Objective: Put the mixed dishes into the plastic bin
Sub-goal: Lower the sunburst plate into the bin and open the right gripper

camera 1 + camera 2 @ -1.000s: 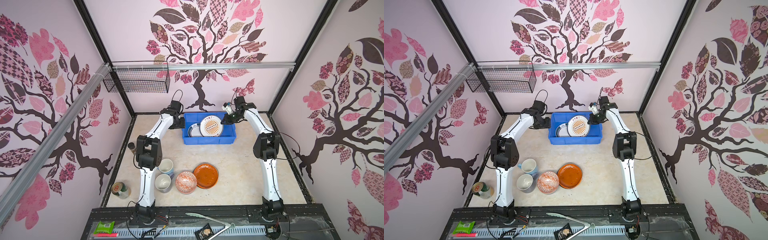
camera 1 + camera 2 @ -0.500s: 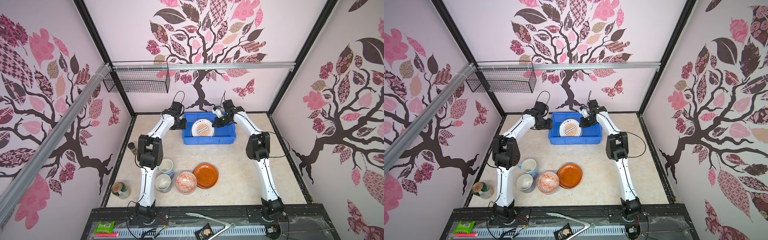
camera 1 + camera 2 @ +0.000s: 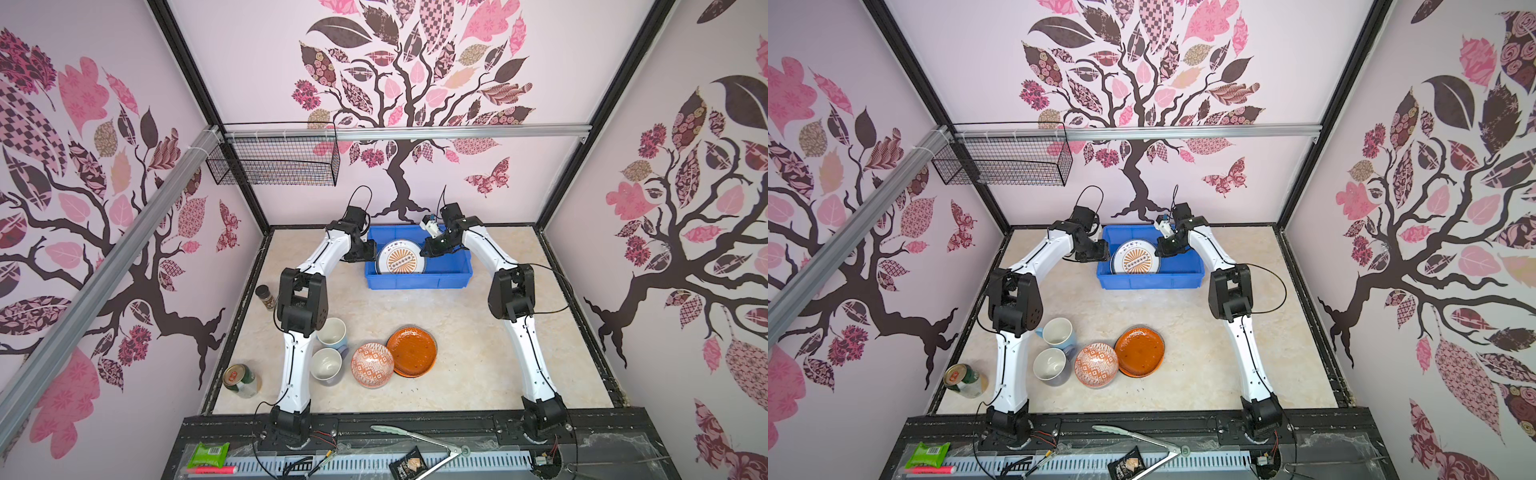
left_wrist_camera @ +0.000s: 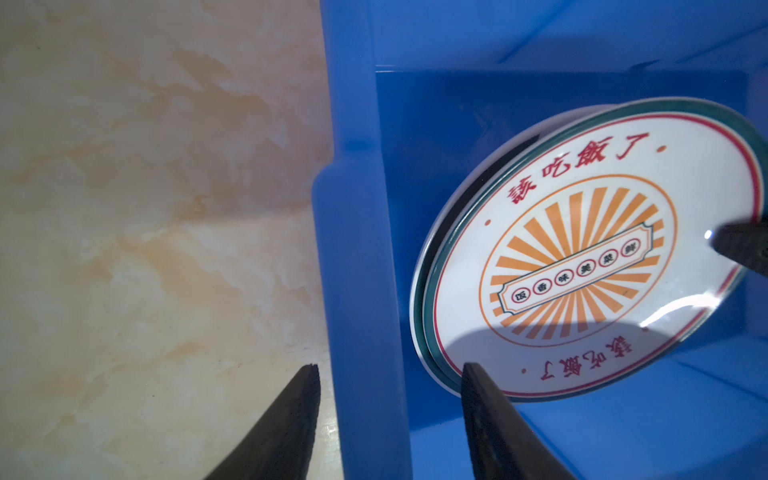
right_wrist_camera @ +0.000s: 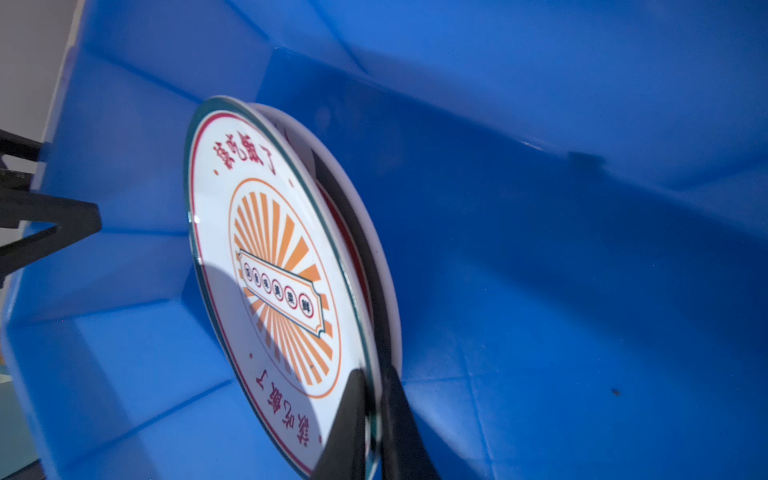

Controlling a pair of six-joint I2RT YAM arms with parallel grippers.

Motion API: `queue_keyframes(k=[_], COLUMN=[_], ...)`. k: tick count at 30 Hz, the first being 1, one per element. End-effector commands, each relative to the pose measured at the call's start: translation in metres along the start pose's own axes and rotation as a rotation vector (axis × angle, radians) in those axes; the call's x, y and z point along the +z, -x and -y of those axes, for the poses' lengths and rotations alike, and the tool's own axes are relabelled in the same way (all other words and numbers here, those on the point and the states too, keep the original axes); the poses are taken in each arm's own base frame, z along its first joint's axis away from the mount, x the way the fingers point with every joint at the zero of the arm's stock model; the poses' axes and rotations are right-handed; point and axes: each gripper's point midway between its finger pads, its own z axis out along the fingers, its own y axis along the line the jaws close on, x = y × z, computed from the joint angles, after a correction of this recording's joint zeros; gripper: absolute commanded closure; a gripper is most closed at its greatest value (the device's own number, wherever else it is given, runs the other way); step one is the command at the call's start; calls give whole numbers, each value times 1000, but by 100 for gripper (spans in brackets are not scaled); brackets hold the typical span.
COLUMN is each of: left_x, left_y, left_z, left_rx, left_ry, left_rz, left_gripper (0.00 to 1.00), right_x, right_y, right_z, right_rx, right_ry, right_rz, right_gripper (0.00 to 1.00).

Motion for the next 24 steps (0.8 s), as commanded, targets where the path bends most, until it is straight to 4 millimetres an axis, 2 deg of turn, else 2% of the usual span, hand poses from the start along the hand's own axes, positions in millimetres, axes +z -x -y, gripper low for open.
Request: queue_keyframes(k=[1, 11, 24], left_x=[-1, 0, 3], left_y=[5, 8, 7], left_z=[5, 4, 14], left_rx=[2, -4, -11], left_ry=[-14, 7, 12], left_rz=[15, 19, 12], left_gripper=[41, 42, 42], right_x=[31, 31, 40], right_y=[-29, -34, -33], right_z=[30, 33, 12], right_rx=[-13, -59, -93], right_ry=[-98, -109, -27], right_rz=[-88, -106, -108], right_gripper=[82, 53, 43])
